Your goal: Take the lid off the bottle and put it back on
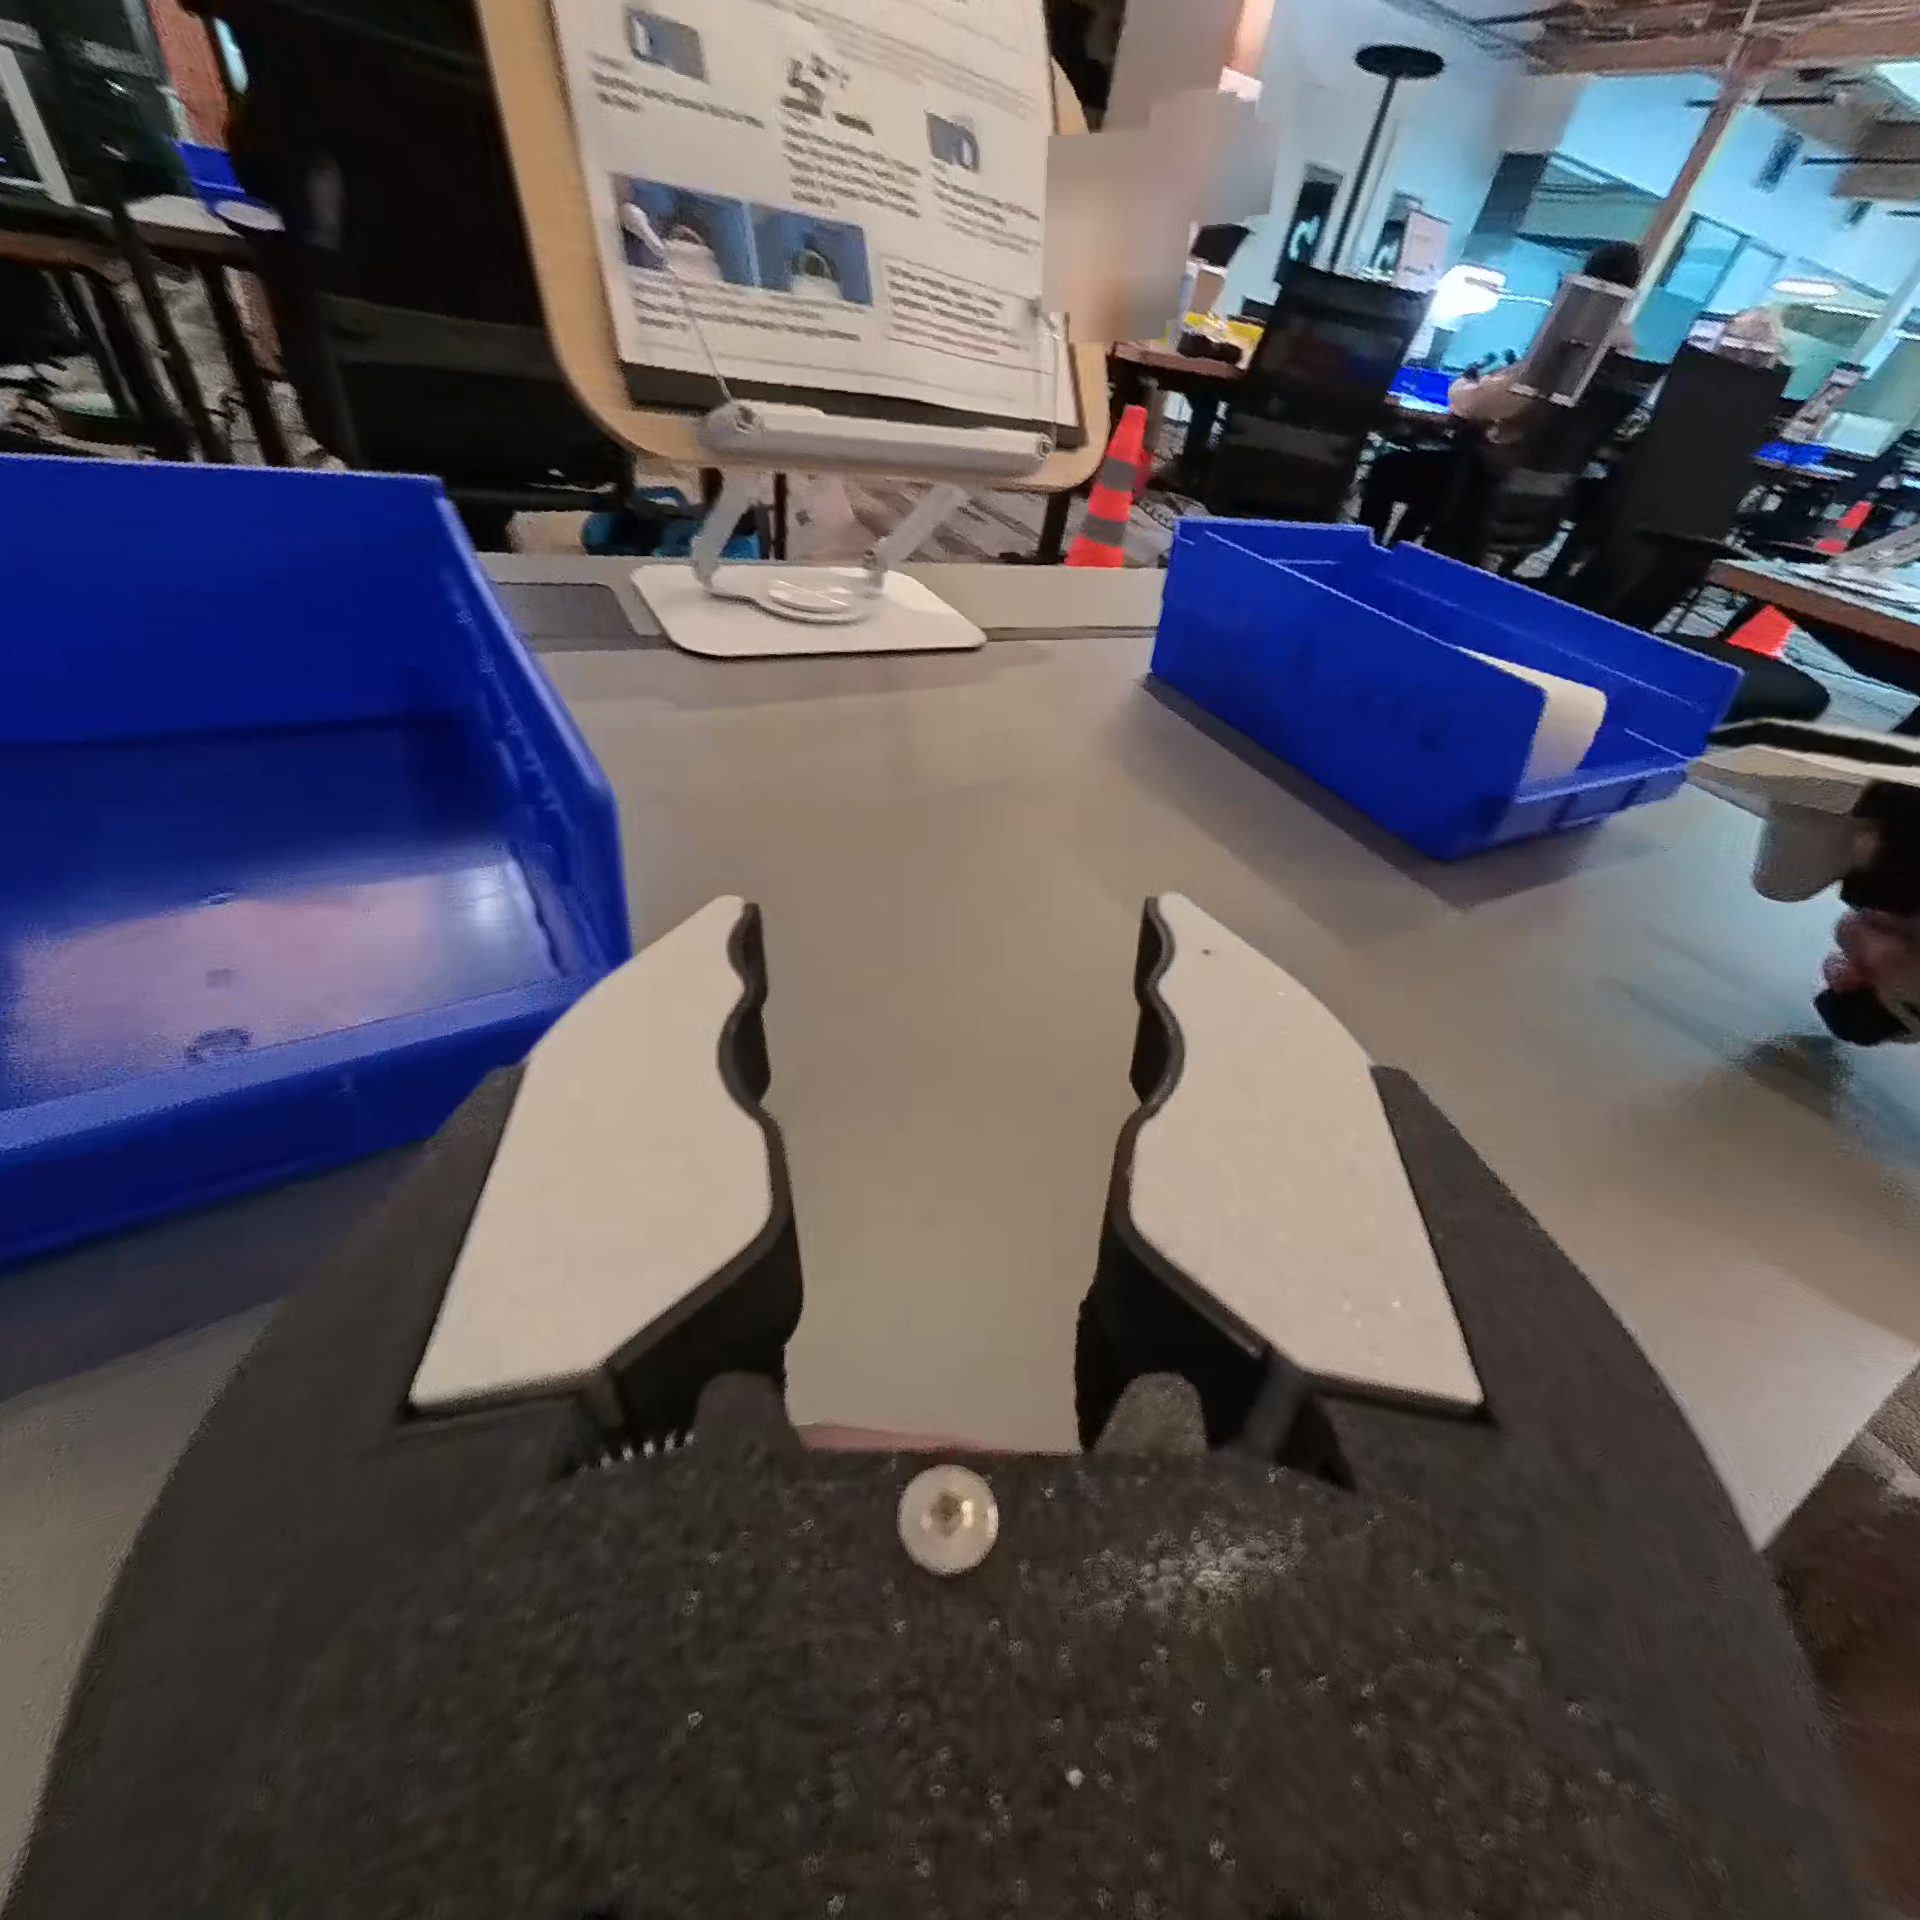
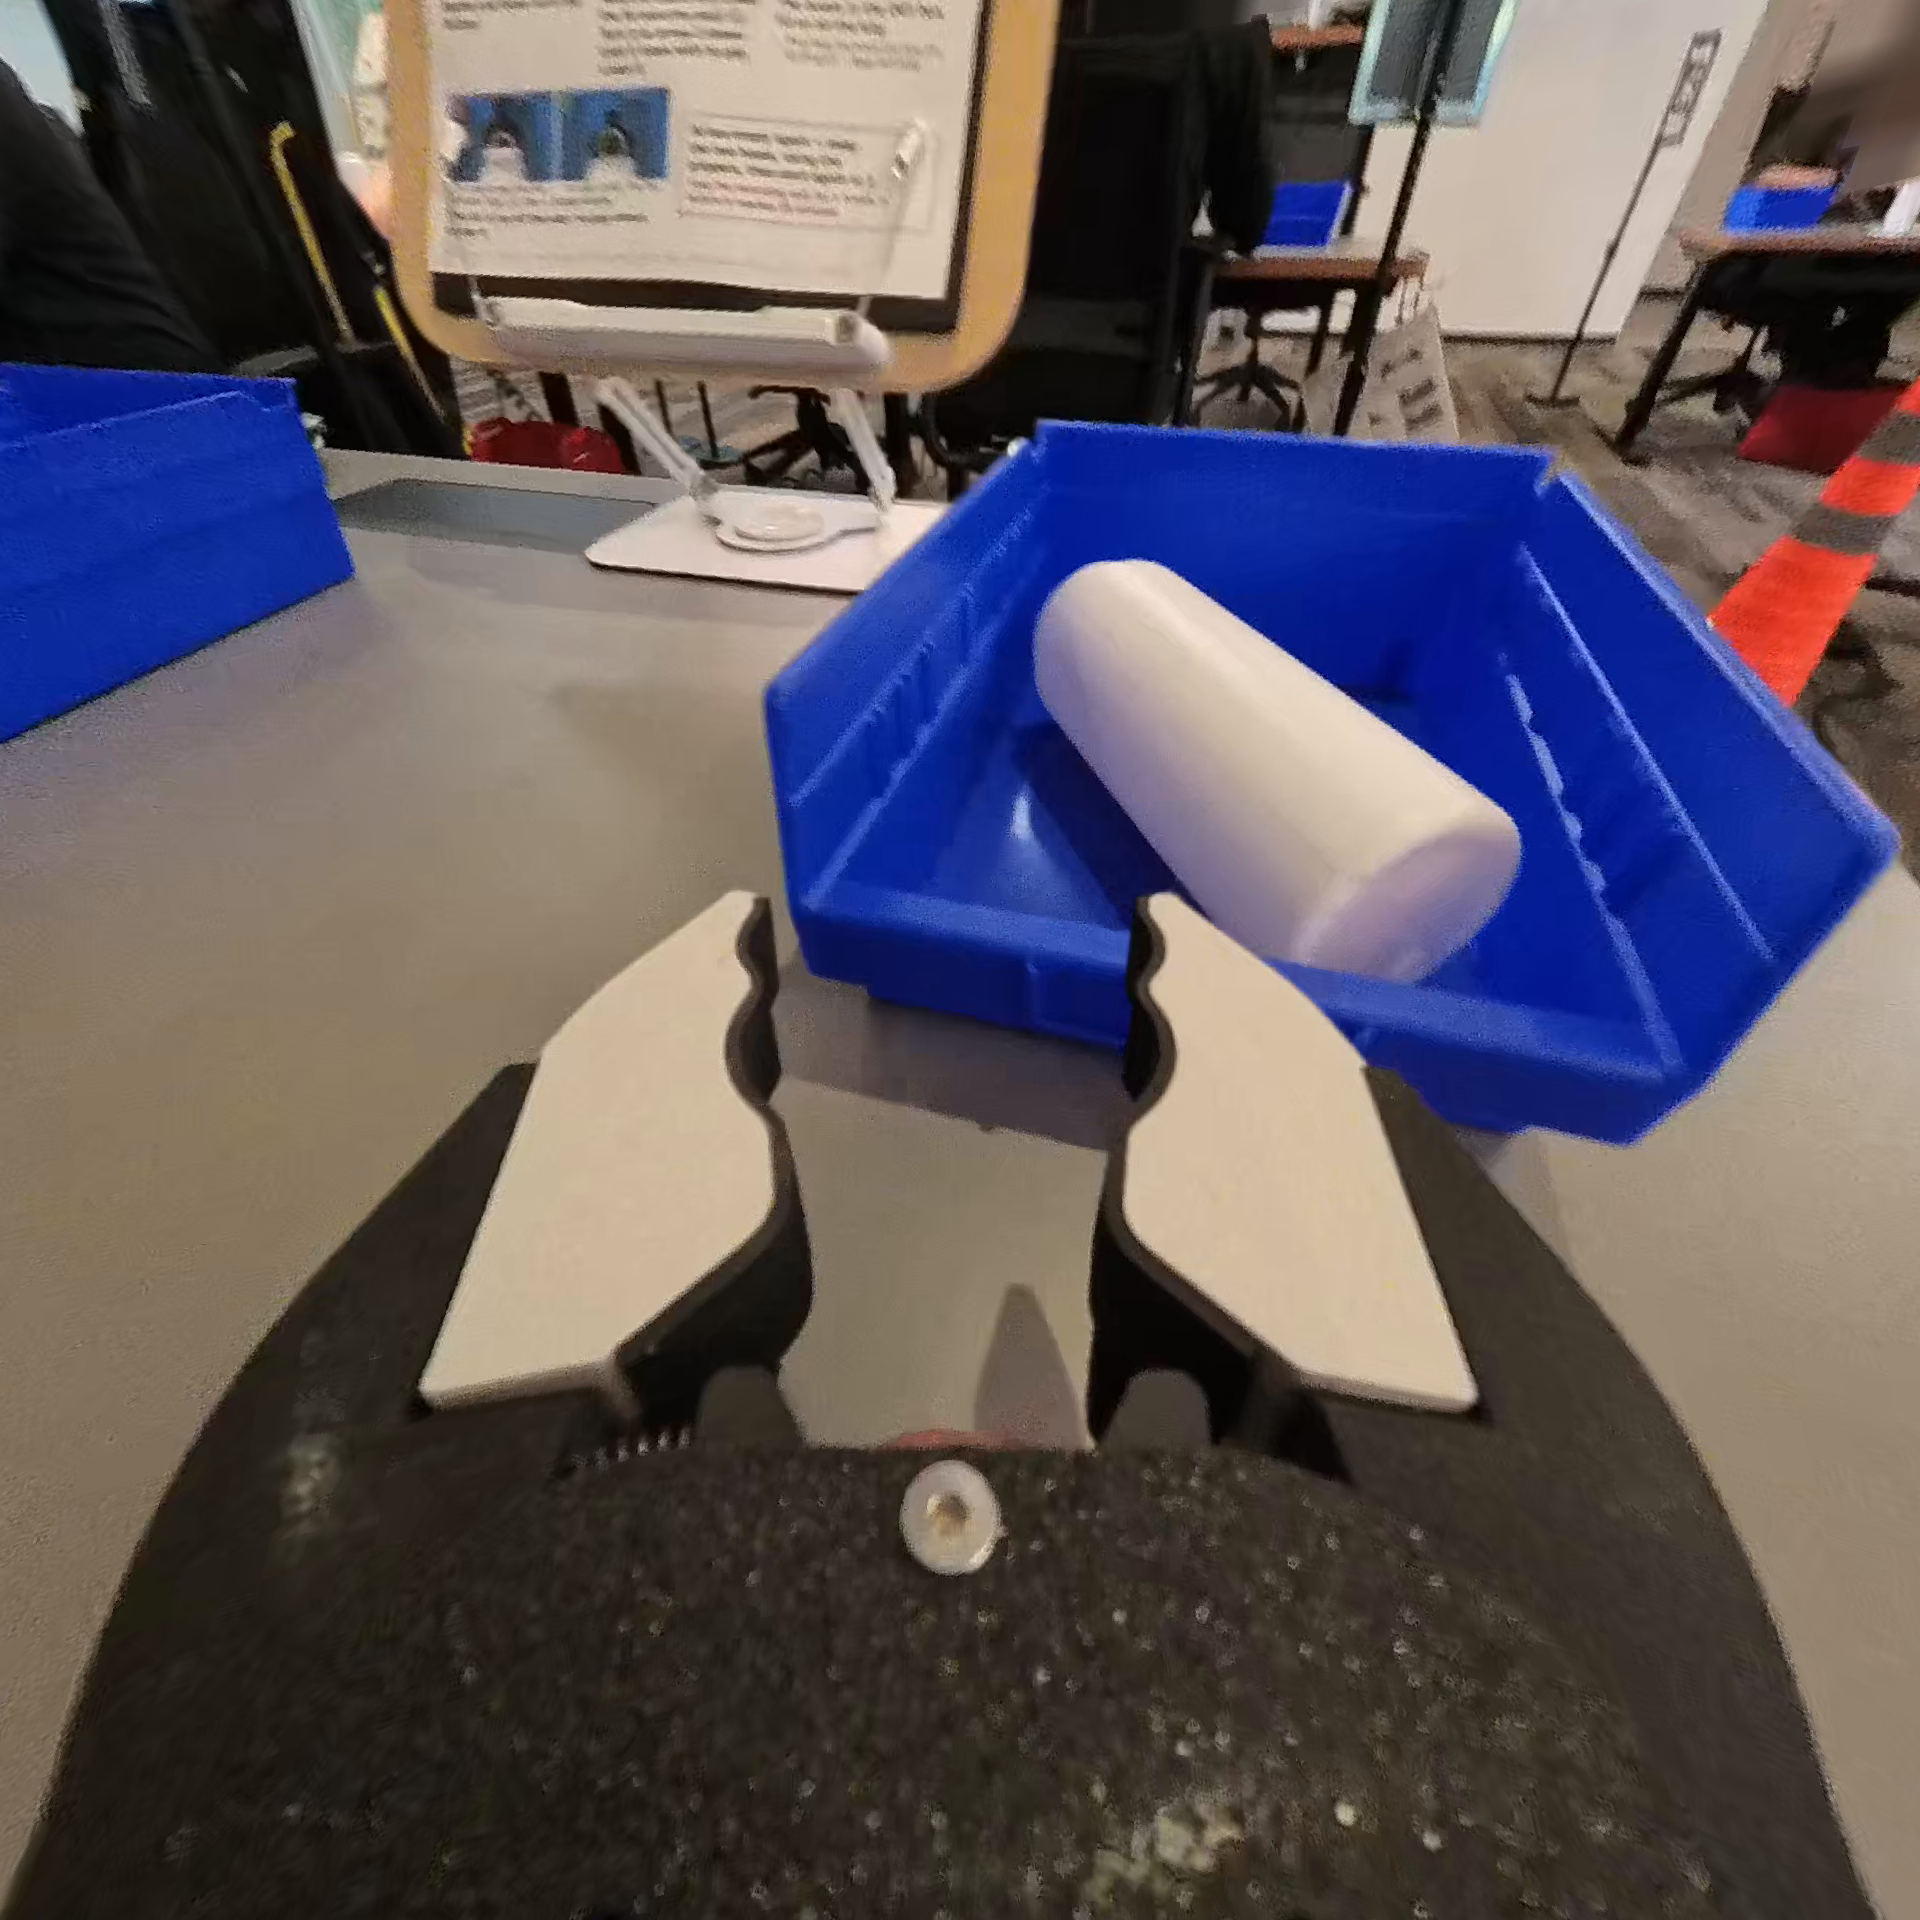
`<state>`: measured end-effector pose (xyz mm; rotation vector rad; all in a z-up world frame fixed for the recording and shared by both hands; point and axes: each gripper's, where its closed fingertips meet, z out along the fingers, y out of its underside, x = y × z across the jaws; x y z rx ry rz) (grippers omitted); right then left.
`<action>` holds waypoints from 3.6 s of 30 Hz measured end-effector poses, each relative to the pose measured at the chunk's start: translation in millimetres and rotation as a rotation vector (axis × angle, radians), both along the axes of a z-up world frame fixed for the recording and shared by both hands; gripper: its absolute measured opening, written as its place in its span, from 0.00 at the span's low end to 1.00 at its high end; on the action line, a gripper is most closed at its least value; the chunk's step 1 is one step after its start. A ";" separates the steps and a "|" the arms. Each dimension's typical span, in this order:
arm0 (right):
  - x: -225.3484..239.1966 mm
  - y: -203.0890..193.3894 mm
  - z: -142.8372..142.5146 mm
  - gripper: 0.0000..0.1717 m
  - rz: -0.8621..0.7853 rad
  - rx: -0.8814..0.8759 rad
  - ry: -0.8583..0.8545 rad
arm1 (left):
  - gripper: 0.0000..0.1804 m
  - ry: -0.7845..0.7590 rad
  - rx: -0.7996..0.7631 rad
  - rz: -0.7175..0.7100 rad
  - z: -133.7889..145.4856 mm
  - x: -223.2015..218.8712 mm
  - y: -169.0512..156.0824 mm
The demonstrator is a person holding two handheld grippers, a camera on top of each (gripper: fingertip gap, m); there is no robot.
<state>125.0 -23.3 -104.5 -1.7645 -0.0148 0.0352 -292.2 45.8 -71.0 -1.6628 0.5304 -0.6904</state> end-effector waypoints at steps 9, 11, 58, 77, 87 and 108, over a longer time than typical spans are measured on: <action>15.7 5.0 -5.3 0.37 0.014 -0.004 0.032 | 0.38 0.080 -0.028 0.043 -24.6 -11.8 13.9; 14.6 5.6 -4.5 0.37 0.020 0.000 0.029 | 0.38 0.082 -0.025 0.056 -24.6 -14.1 15.0; 70.8 -6.5 -32.6 0.23 -0.277 -0.152 0.327 | 0.02 0.410 -0.277 0.078 -67.2 327.6 26.0; -148.4 65.2 -5.3 0.03 -0.072 -0.114 0.042 | 0.02 0.318 -0.187 0.339 -27.5 80.7 51.3; -206.1 100.4 -33.9 0.08 0.049 -0.213 0.109 | 0.04 0.330 -0.312 0.337 -63.1 33.9 77.2; -273.8 18.6 16.4 0.21 0.490 0.049 0.021 | 0.52 0.258 -0.435 0.496 -27.7 -209.4 173.2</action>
